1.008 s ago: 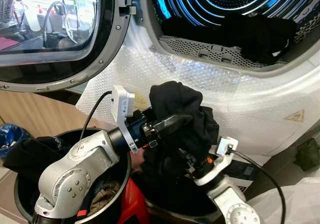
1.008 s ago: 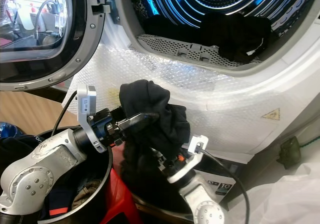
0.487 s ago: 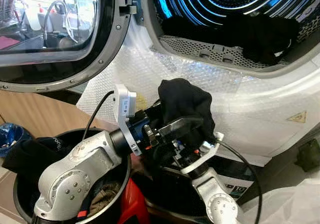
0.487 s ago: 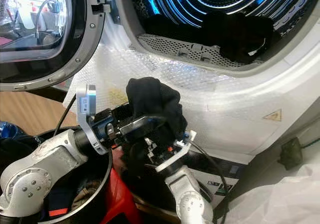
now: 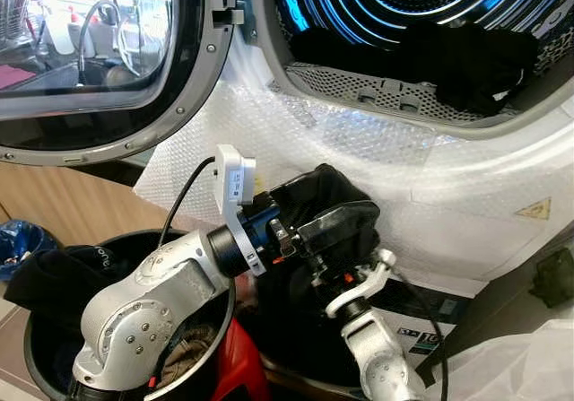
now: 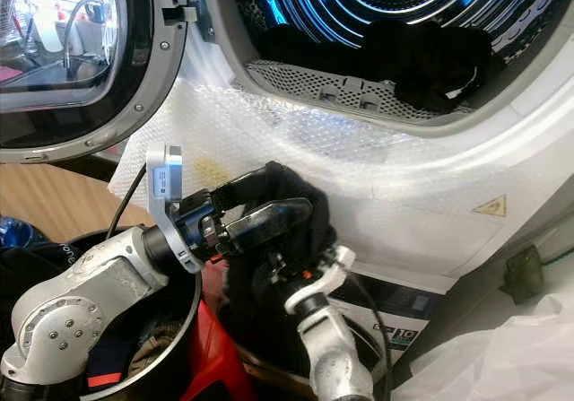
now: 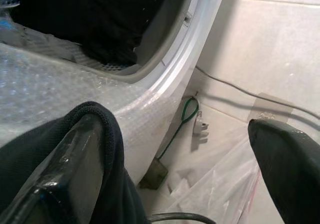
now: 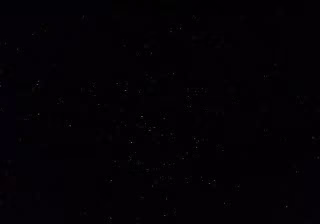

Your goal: Clothes washing

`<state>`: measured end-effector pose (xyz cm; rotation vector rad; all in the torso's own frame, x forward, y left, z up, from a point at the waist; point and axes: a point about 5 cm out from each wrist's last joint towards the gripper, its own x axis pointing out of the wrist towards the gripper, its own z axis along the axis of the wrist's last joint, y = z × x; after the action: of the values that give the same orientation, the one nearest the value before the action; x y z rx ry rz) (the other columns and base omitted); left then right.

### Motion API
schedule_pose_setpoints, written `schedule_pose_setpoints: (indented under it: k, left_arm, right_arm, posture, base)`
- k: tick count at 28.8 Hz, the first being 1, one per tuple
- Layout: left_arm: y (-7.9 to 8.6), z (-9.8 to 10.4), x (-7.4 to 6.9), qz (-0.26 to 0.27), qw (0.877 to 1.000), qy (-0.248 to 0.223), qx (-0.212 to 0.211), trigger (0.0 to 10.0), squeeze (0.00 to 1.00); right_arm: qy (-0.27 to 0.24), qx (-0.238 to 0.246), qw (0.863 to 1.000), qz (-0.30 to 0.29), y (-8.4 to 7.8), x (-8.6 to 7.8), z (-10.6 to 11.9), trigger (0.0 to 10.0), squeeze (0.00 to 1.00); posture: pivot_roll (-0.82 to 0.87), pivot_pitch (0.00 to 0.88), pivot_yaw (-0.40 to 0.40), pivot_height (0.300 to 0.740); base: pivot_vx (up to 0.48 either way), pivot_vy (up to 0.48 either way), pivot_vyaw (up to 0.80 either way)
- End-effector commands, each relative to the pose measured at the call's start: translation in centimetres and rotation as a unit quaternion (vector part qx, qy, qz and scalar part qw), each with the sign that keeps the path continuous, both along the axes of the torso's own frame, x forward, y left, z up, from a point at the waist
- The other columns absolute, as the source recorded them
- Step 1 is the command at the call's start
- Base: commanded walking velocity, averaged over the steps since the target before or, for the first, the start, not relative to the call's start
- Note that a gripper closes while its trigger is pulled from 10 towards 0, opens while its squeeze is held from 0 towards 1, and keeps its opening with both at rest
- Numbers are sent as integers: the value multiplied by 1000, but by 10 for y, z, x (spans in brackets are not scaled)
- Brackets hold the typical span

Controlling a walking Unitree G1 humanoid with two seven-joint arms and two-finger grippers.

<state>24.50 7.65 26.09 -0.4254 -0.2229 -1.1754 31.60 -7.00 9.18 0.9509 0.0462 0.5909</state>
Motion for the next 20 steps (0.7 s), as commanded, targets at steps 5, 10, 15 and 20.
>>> schedule_pose_setpoints:
  k: [5,10,15,20]
  left_arm:
    - [-9,6,-9,-28,1000,-14,-3,10000,1000]
    - [-5,6,-9,-23,1000,-13,1,10000,1000]
    - [4,-15,-4,34,995,7,93,10000,1000]
    - [12,-15,-17,31,994,12,101,10000,1000]
  right_arm:
    - [-62,100,992,44,36,6,38,0,0]
    - [-92,132,986,38,21,12,48,0,0]
    - [-104,180,978,18,2,17,57,0,0]
    - [-109,202,973,10,-5,19,60,0,0]
  posture:
    - [54,65,-10,740]
    - [55,65,-6,740]
    - [50,64,5,740]
    - [57,68,9,740]
  base:
    - [0,0,0]
    - [0,0,0]
    - [0,0,0]
    - [0,0,0]
